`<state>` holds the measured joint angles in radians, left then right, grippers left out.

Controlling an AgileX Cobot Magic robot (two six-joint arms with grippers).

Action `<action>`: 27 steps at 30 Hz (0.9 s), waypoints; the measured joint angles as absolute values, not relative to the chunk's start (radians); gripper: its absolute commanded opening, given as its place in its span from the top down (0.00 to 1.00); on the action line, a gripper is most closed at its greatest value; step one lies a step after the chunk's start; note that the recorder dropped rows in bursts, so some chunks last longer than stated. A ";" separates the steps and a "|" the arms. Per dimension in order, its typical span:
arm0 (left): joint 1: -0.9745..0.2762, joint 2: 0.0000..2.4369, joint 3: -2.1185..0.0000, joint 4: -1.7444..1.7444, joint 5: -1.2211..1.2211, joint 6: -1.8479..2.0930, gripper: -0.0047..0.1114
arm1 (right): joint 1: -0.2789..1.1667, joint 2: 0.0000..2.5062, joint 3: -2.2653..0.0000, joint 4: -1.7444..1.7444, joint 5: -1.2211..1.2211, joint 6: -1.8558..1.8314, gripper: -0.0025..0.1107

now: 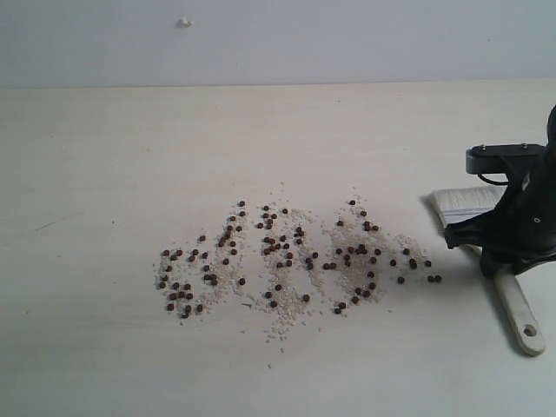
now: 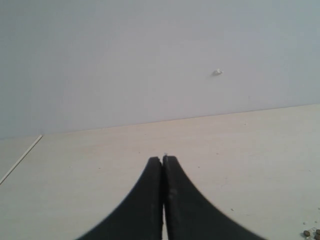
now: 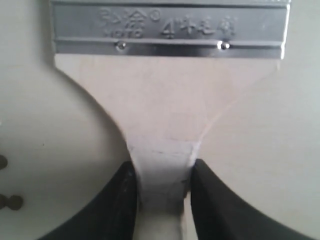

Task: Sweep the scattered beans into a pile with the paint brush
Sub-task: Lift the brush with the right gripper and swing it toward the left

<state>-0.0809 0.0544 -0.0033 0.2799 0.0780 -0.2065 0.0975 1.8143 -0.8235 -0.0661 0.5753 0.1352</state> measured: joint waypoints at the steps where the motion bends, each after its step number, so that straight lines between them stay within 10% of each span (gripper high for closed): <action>1: -0.081 0.054 -0.003 0.280 0.078 -0.206 0.96 | 0.098 1.807 -0.830 -0.069 0.611 0.117 0.98; 27: -0.081 0.054 -0.003 0.280 0.078 -0.206 0.96 | 0.098 1.480 -0.908 0.028 1.028 -0.139 0.98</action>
<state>-0.0809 0.0544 -0.0033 0.2799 0.0780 -0.2065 0.0975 1.4805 -0.9080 0.0281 1.0279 -0.1394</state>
